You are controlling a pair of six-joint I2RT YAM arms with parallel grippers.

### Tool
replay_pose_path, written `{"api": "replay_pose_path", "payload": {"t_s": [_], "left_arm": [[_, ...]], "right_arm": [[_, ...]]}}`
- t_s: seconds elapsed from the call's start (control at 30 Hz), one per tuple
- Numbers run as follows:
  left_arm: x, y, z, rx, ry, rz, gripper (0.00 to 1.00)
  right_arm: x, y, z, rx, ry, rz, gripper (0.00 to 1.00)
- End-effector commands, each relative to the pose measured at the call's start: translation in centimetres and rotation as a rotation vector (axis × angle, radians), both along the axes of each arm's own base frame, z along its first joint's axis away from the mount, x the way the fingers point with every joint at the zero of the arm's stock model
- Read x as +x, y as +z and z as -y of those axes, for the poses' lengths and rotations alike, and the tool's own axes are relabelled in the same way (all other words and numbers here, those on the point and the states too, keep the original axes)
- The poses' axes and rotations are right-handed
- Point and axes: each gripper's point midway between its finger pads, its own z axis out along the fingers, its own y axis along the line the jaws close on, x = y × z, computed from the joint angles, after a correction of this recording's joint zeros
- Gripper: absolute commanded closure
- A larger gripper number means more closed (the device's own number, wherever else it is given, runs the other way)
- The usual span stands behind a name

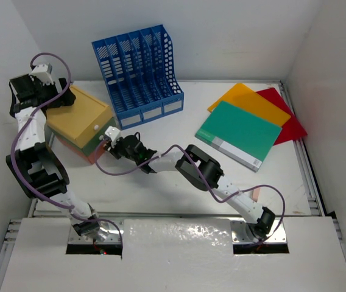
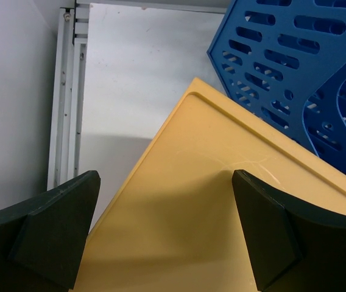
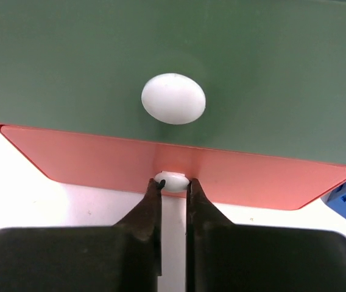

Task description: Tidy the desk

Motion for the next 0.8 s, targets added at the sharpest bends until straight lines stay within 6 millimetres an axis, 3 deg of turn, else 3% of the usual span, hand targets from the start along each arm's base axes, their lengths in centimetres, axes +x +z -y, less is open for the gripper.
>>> {"api": "replay_pose_path", "payload": {"t_s": [0.0, 0.2, 0.4, 0.43, 0.5, 0.53, 0.63, 0.67, 0.7, 0.73, 0.77], "left_arm": [[-3.8, -7.3, 2.5, -0.071, -0.039, -0.289, 0.13], [-3.4, -7.3, 2.1, -0.063, -0.031, -0.29, 0.12], [-3.1, -7.2, 1.6, -0.052, -0.012, -0.285, 0.12], [-3.1, -7.3, 1.6, -0.052, -0.013, -0.285, 0.12], [-3.0, -7.3, 1.5, -0.053, -0.011, -0.285, 0.12], [-3.0, -7.4, 1.7, -0.058, -0.013, -0.286, 0.12], [-2.9, -7.6, 1.7, -0.063, -0.011, -0.287, 0.12], [-3.0, -7.6, 1.7, -0.064, -0.01, -0.287, 0.12], [-2.9, -7.5, 1.7, -0.064, -0.009, -0.285, 0.12], [-2.9, -7.5, 1.7, -0.066, -0.008, -0.286, 0.12], [-2.8, -7.2, 1.6, -0.063, -0.007, -0.281, 0.12]], "right_arm": [[1.3, 2.5, -0.4, 0.064, -0.028, 0.049, 0.99], [0.4, 3.3, 0.5, 0.078, -0.02, 0.055, 1.0], [-2.3, 4.0, 3.8, 0.066, 0.006, 0.048, 1.0], [-3.3, 2.0, 5.2, 0.024, 0.009, 0.025, 1.0], [-4.0, 3.3, 6.1, 0.046, 0.002, 0.029, 1.0], [-4.7, 2.1, 7.0, 0.022, 0.005, 0.012, 1.0], [-4.6, 2.6, 7.0, 0.037, -0.009, 0.013, 1.0], [-4.4, 1.8, 6.7, 0.03, -0.016, -0.011, 0.86], [-4.2, 1.2, 6.4, 0.009, -0.019, -0.031, 0.82], [-3.5, 2.7, 5.1, 0.041, -0.013, -0.019, 0.79], [-3.2, 2.6, 4.5, 0.042, -0.01, -0.033, 0.75]]}}
